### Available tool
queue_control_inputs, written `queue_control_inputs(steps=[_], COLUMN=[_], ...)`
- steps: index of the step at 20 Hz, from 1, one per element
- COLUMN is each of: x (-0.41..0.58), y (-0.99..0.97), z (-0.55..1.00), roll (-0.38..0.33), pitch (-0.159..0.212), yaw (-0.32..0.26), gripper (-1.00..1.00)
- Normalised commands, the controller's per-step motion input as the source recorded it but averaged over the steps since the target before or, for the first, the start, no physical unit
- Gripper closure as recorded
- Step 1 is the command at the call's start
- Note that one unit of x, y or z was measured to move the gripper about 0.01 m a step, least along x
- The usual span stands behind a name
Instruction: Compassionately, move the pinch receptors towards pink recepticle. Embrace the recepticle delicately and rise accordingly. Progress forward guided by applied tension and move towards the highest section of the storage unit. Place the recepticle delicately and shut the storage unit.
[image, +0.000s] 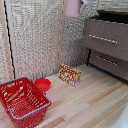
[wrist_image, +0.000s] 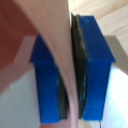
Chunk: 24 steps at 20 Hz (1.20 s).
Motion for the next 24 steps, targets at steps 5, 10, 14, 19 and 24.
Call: queue_control_inputs(steps=[5,10,14,19,24], x=[0.126,0.127,0.098,0.07,0.077], y=[-0.28,-0.37,-0.53,-0.76,-0.82], z=[0.77,0.78,0.79,0.76,0.63], roll=[0.0,0.0,0.0,0.0,-0.023], pitch=[0.165,0.191,0.196,0.195,0.18], yaw=[-0.317,-0.281,-0.224,-0.139,-0.094], gripper=[1.0,1.0,1.0,1.0,1.0])
